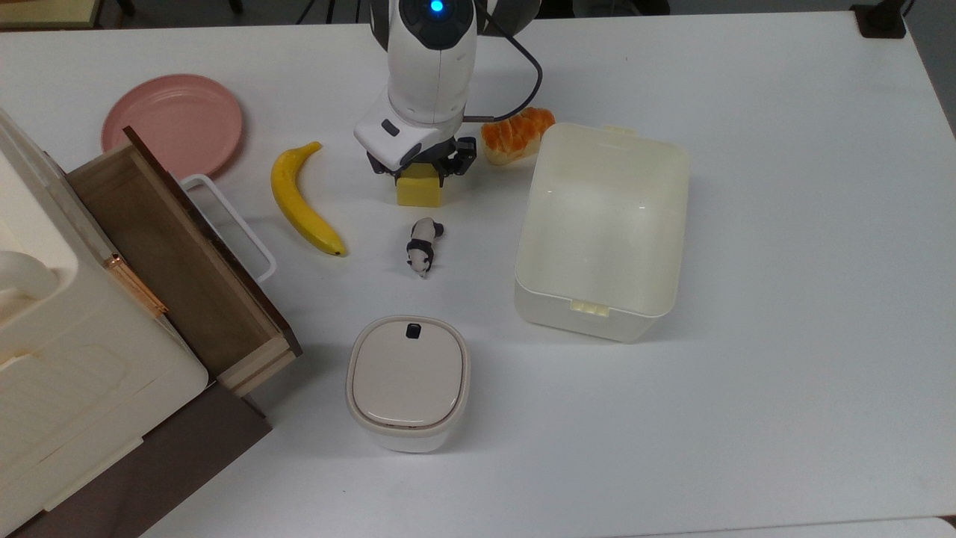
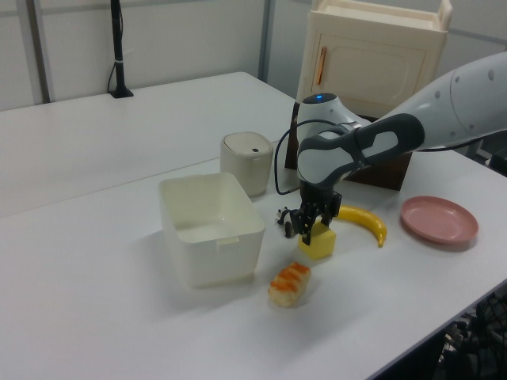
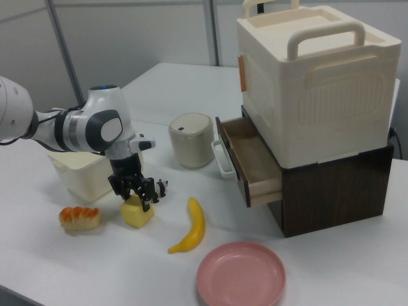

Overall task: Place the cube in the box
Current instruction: 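Close the gripper on the yellow cube and lift it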

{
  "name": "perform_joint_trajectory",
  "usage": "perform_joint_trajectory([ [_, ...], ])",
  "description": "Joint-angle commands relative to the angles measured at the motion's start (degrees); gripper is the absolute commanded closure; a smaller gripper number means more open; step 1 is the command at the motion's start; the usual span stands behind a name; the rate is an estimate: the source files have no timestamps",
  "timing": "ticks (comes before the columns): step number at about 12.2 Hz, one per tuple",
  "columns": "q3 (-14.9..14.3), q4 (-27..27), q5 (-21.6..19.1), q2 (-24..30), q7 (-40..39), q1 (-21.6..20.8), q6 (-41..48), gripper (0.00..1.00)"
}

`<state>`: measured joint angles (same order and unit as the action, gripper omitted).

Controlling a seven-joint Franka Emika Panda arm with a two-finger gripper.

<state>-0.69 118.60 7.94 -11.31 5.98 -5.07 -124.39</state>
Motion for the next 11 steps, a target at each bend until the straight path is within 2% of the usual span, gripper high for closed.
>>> perform_joint_trajectory([
  [1, -0.28, 0.58, 1.20, 2.78, 1.58, -0.12, -0.76, 0.72],
  [6, -0.28, 0.49, 1.20, 9.98, 1.66, 1.03, -0.58, 0.70],
  [11, -0.28, -4.16, 0.41, 10.70, 4.99, 0.06, -0.85, 0.69],
])
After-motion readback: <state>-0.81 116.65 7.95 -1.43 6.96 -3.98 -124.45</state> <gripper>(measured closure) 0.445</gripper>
